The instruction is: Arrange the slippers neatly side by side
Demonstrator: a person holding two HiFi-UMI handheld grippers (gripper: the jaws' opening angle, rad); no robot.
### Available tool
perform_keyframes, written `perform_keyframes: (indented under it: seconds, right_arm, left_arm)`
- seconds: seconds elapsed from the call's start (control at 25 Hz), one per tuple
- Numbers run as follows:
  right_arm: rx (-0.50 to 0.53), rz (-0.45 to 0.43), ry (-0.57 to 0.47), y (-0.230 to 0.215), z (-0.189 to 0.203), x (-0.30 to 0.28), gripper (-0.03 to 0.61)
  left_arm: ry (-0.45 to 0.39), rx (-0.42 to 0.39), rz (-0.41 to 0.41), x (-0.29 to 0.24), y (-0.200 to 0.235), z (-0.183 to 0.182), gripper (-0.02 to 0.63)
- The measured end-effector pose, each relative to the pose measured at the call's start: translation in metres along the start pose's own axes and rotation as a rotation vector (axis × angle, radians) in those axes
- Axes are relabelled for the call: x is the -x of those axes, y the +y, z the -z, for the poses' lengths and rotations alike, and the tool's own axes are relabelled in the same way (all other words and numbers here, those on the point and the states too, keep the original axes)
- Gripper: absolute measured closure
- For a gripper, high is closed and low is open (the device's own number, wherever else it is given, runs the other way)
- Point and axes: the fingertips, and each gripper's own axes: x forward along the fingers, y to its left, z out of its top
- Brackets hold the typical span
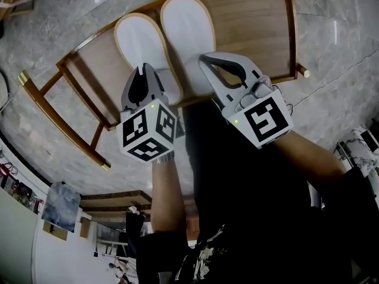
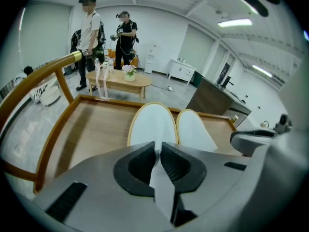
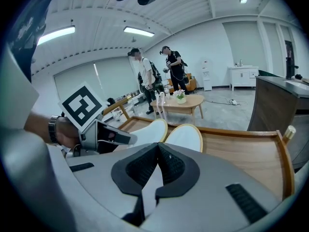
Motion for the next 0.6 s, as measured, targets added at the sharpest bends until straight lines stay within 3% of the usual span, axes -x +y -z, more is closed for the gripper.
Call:
perform_keyframes:
  seconds: [0.08, 0.6]
  right_arm:
    - [0.000, 0.003, -0.002, -0.0010, 0.0006, 0.0018, 0.578]
    - [-0.005, 0.010, -0.005, -0.0035, 0.0024, 0.0045, 0.578]
  left_arm:
    - [0.009, 0.016, 0.010, -0.0029, -0.0036, 0.0027, 0.581]
    - [0.026, -0.105, -0.003, -0.0060, -0.0117, 0.0086, 0.581]
